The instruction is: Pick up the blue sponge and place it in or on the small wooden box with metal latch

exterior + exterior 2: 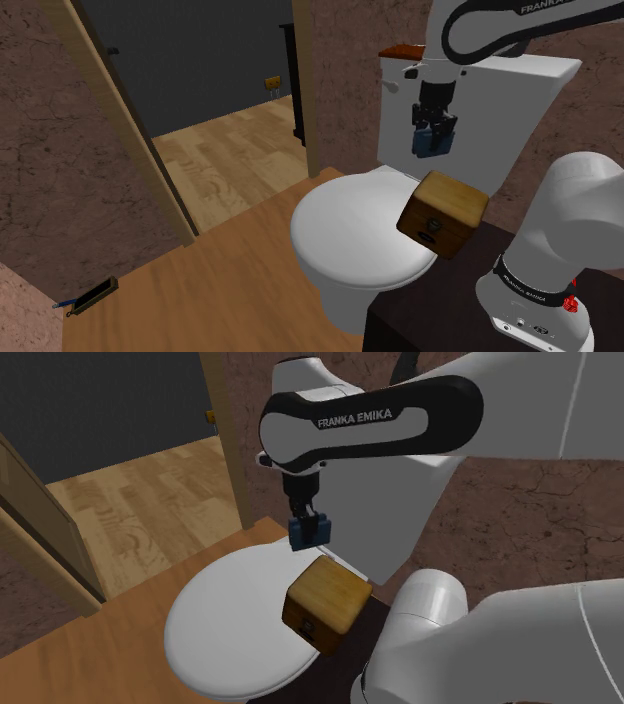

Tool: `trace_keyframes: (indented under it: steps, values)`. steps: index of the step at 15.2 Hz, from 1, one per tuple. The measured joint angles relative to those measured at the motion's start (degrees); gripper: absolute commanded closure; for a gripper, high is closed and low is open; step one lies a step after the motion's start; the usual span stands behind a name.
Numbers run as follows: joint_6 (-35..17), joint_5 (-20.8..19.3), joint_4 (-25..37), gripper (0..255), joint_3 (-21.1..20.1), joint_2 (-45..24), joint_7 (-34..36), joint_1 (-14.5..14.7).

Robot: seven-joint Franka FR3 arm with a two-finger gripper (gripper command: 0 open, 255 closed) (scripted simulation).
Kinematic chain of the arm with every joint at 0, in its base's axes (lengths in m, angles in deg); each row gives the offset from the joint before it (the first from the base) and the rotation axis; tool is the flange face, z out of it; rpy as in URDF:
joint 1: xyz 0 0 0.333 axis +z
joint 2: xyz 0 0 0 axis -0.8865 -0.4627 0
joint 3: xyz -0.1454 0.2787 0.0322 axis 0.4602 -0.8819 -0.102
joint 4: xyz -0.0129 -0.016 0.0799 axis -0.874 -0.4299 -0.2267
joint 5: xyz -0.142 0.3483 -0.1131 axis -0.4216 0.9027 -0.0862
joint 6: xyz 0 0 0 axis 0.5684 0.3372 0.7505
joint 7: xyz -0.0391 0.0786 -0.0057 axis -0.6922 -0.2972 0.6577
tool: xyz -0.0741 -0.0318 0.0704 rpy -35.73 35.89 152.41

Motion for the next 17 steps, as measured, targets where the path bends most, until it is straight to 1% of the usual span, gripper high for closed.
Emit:
trace_keyframes:
  steps: [4,5,6,12,17]
  values:
    - [5.42,0.33,-6.61,255,-3.60,11.73,2.38,-1.84]
    - [6.60,0.52,-7.58,255,-4.21,13.82,2.72,-2.12]
    - [6.72,0.50,-8.60,255,-4.42,14.90,2.89,-2.32]
    - [3.01,-0.30,-12.86,255,-3.81,15.34,3.07,-2.83]
    - [-1.21,-1.28,-16.56,255,-2.87,14.75,3.07,-3.30]
